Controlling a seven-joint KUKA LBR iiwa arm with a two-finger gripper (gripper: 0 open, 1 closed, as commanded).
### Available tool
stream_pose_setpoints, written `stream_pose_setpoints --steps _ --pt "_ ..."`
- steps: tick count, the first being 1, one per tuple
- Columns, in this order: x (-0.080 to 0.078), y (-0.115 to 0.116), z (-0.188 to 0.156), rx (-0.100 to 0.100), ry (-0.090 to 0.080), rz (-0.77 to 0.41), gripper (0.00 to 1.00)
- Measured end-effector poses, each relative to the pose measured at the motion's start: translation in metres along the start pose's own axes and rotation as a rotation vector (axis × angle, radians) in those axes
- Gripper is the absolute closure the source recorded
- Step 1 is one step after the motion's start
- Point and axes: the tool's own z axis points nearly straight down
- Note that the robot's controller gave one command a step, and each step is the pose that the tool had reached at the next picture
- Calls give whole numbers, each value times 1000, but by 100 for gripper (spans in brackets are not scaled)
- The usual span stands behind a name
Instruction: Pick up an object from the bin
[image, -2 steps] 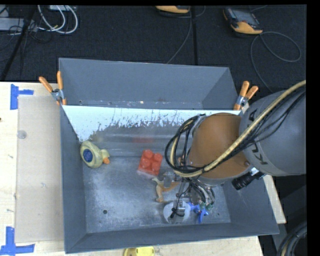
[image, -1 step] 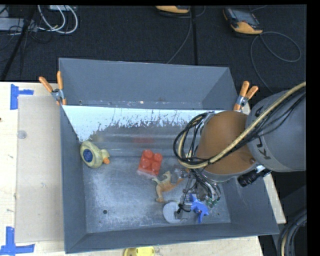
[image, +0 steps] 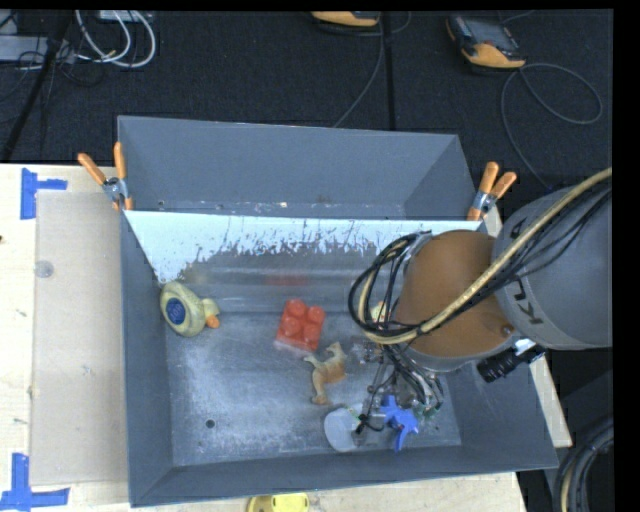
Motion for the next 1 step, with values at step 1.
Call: stream_pose_setpoints --steps 1 --pt "5 9 -1 -3 1 13 0"
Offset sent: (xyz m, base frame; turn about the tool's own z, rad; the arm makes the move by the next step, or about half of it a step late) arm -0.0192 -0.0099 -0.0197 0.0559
